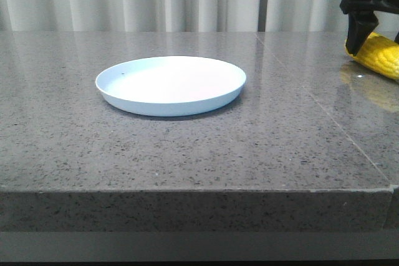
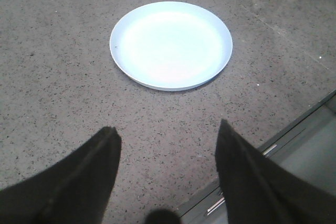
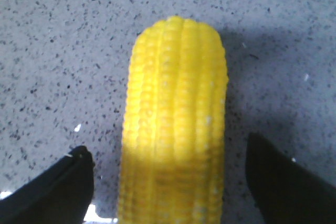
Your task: Place corn on plate with both arms
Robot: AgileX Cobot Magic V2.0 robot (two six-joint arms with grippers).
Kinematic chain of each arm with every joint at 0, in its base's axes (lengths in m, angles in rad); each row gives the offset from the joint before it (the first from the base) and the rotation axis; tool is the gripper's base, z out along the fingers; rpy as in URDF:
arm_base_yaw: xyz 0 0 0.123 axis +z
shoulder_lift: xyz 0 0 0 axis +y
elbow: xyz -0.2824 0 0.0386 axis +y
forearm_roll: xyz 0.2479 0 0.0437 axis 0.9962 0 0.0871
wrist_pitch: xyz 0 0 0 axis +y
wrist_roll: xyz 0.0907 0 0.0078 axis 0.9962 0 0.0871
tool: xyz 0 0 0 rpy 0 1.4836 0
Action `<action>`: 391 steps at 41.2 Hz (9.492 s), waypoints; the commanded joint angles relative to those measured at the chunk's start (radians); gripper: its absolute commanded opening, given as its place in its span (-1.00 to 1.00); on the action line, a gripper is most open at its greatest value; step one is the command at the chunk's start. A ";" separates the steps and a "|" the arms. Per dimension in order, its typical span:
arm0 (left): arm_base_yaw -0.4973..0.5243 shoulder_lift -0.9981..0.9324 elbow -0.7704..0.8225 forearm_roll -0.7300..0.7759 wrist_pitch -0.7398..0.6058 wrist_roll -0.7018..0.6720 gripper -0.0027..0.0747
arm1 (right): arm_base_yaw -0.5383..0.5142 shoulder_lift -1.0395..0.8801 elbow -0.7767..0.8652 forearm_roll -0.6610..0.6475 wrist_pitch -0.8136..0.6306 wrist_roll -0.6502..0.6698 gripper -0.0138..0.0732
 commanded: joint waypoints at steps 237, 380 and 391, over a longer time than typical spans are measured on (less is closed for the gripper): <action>-0.007 -0.010 -0.019 -0.010 -0.084 -0.010 -0.98 | 0.496 -1.301 0.539 0.003 0.373 0.016 -0.84; 0.529 -0.655 0.848 0.141 -0.841 -0.124 -0.98 | 0.107 -1.733 1.171 0.006 -0.377 0.016 -0.84; 0.529 -0.655 0.848 0.141 -0.841 -0.124 -0.98 | 0.050 -1.853 1.408 0.018 -0.596 0.016 -0.84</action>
